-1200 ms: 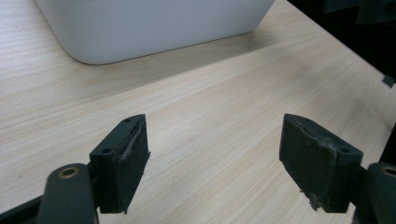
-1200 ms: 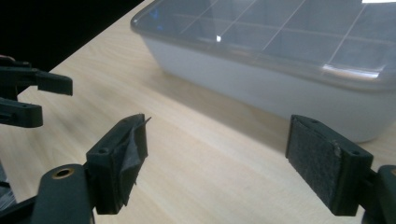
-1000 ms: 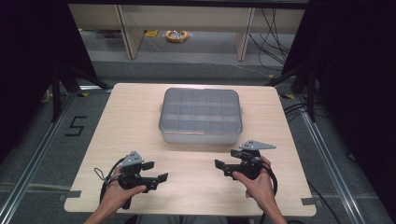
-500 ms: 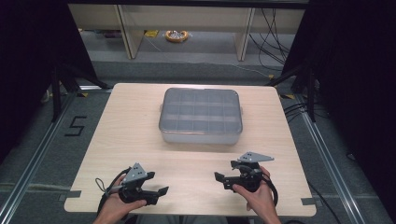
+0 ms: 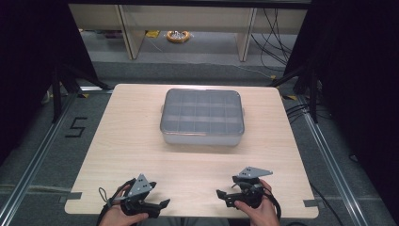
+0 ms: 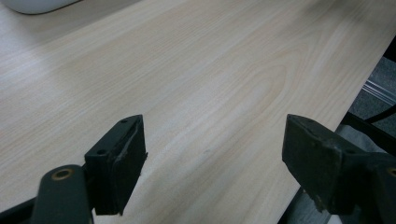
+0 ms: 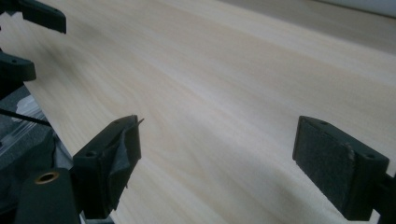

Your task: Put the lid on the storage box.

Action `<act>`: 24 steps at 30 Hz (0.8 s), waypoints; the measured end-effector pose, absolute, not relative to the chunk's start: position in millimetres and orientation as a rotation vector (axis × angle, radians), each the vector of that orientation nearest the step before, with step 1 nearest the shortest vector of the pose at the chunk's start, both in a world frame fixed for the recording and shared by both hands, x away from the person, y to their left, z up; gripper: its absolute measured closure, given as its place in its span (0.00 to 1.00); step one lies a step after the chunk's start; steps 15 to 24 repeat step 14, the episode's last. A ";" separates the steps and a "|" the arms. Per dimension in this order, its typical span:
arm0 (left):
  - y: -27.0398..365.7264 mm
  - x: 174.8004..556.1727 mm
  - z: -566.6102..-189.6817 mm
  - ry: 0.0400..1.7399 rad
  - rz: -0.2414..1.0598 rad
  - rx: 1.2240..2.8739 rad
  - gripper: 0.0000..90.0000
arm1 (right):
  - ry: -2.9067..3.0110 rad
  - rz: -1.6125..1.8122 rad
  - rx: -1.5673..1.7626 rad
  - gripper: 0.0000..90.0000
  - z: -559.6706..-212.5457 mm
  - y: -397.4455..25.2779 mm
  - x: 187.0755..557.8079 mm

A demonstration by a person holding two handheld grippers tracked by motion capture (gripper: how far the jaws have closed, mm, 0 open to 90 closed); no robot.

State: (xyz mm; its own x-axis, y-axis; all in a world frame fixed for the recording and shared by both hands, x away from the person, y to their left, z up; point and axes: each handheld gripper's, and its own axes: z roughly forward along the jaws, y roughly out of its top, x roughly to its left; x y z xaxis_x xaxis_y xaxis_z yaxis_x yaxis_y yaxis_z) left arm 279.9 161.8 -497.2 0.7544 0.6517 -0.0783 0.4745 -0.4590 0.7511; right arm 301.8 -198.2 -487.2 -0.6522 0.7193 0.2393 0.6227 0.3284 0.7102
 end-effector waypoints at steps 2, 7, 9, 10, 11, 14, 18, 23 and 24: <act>160.5 279.7 -499.0 0.851 0.301 2.121 0.24 | 2.470 1.205 1.250 0.18 -487.8 -198.6 300.0; 158.8 279.5 -500.6 0.882 0.274 2.095 0.24 | 2.481 1.198 1.276 0.18 -490.4 -200.0 297.5; 159.9 280.7 -499.9 0.865 0.277 2.109 0.24 | 2.473 1.192 1.260 0.18 -491.5 -200.6 298.2; 161.5 281.8 -499.6 0.857 0.297 2.132 0.24 | 2.473 1.188 1.263 0.18 -491.7 -200.5 298.2; 160.7 281.1 -500.0 0.872 0.284 2.114 0.24 | 2.473 1.188 1.263 0.18 -491.7 -200.5 298.2; 160.7 281.7 -501.1 0.888 0.286 2.102 0.24 | 2.485 1.198 1.255 0.18 -493.2 -200.9 299.6; 160.7 281.7 -501.1 0.888 0.286 2.102 0.24 | 2.485 1.198 1.255 0.18 -493.2 -200.9 299.6; 160.7 281.7 -501.1 0.888 0.286 2.102 0.24 | 2.485 1.198 1.255 0.18 -493.2 -200.9 299.6; 160.7 281.7 -501.1 0.888 0.286 2.102 0.24 | 2.485 1.198 1.255 0.18 -493.2 -200.9 299.6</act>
